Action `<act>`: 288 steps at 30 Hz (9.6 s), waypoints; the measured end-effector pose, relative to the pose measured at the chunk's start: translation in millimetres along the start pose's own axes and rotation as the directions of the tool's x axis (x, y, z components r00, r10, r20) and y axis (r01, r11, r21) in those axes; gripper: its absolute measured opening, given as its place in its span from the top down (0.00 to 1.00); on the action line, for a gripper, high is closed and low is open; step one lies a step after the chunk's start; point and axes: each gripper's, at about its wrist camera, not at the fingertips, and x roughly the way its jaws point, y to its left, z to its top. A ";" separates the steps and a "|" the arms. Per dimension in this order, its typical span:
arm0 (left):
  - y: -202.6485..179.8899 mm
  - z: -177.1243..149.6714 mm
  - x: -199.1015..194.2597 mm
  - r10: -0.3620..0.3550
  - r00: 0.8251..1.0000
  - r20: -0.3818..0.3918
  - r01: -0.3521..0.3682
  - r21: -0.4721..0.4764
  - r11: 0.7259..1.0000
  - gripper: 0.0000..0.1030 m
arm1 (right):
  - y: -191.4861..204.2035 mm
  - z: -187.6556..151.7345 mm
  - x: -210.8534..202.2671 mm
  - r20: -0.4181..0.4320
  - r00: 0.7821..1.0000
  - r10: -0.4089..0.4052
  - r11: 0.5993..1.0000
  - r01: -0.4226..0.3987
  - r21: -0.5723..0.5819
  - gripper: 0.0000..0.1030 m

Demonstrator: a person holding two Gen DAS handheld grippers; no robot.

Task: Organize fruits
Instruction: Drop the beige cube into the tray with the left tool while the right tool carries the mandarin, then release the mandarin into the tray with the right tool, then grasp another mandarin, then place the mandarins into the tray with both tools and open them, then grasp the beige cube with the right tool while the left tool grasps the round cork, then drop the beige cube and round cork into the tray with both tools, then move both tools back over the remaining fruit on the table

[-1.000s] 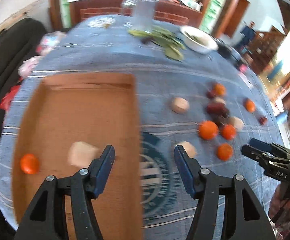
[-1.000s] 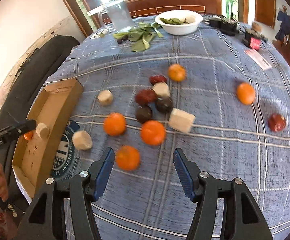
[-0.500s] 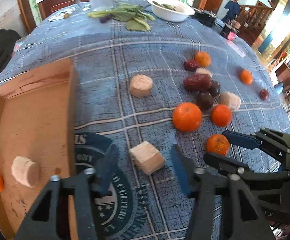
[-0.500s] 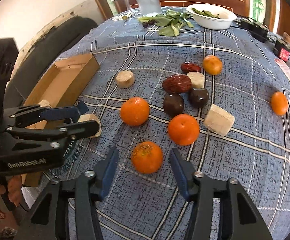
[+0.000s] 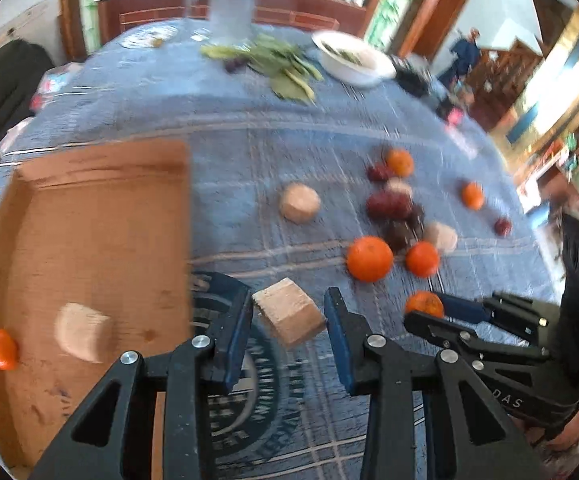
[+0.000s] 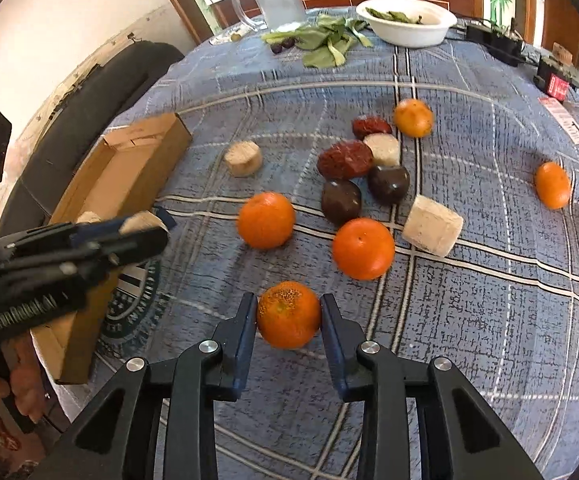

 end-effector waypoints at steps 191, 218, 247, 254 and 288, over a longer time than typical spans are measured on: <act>-38.1 62.5 89.8 0.200 0.979 -0.041 -0.194 0.108 0.975 0.35 | -85.2 27.1 -23.5 0.070 0.992 -0.106 0.976 0.091 0.196 0.37; -44.6 56.7 85.6 0.180 0.984 0.006 -0.179 0.144 0.973 0.72 | -93.3 43.2 1.9 0.031 0.999 -0.042 0.969 0.033 0.246 0.64; 126.5 -28.1 -54.2 0.288 0.957 0.039 -0.276 -0.192 0.942 0.71 | 92.3 60.5 -3.9 0.048 0.998 0.041 0.999 -0.041 -0.002 0.64; 156.8 -42.7 -50.7 0.258 0.966 -0.006 -0.253 -0.231 0.940 0.71 | 165.7 58.7 33.2 -0.026 0.996 0.085 0.992 -0.087 -0.090 0.63; 18.5 33.0 -24.4 -0.062 0.996 -0.058 0.064 0.048 0.997 0.31 | 76.8 -13.0 -51.7 0.094 0.964 -0.247 0.941 0.215 0.261 0.42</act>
